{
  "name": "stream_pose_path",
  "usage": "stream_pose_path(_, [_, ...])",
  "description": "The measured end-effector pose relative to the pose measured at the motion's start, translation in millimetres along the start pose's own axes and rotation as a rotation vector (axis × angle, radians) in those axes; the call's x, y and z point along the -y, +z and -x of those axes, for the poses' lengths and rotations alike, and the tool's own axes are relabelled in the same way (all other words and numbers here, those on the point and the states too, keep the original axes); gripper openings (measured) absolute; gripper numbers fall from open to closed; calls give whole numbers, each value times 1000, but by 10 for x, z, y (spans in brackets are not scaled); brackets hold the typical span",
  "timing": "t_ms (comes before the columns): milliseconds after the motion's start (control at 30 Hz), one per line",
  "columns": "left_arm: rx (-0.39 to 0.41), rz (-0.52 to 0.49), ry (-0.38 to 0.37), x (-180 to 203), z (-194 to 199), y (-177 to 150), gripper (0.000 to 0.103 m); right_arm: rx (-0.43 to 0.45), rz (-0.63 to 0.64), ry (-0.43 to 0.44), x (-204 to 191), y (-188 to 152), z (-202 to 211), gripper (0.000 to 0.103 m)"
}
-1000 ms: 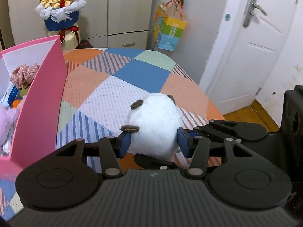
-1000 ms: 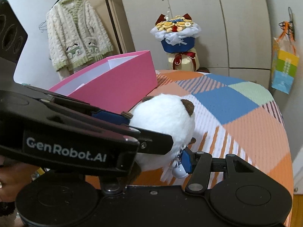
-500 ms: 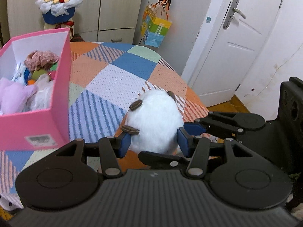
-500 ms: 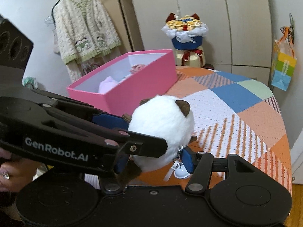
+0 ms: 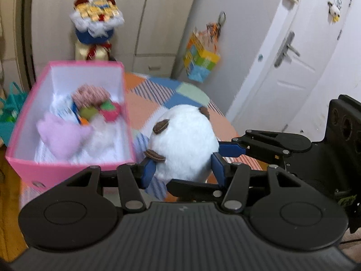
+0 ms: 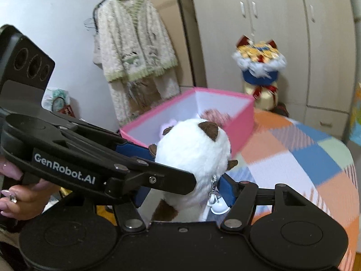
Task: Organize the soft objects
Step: 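Lift the white plush with the right gripper and carry it over the box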
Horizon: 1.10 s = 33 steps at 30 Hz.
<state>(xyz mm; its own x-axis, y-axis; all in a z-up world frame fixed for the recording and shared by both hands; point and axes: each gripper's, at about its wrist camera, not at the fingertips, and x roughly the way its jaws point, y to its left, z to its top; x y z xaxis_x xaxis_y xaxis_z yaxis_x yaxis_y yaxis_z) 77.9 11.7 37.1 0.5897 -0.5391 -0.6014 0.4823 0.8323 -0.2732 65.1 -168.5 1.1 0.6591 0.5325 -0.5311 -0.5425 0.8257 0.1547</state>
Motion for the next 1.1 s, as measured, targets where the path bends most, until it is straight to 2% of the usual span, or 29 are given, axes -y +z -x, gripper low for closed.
stream_pose_path(233, [69, 44, 28, -384, 39, 326, 52, 30, -25, 26, -33, 387, -335, 70])
stream_pose_path(400, [111, 76, 63, -645, -111, 534, 52, 20, -40, 42, 46, 642, -686, 70])
stream_pose_path(567, [170, 77, 128, -843, -311, 679, 51, -5, -61, 99, 203, 853, -1060, 70])
stream_pose_path(700, [131, 96, 123, -1045, -558, 754, 52, -67, -104, 96, 297, 877, -1377, 71])
stream_pose_path(800, [108, 138, 99, -1207, -735, 760, 51, -101, -94, 69, 347, 879, -1527, 71])
stream_pose_path(900, [87, 167, 70, -1323, -846, 758, 52, -100, -32, 11, 361, 891, -1638, 71])
stream_pose_path(1100, [34, 119, 101, -1351, -1088, 719, 51, -140, 28, -72, 406, 787, -1801, 71])
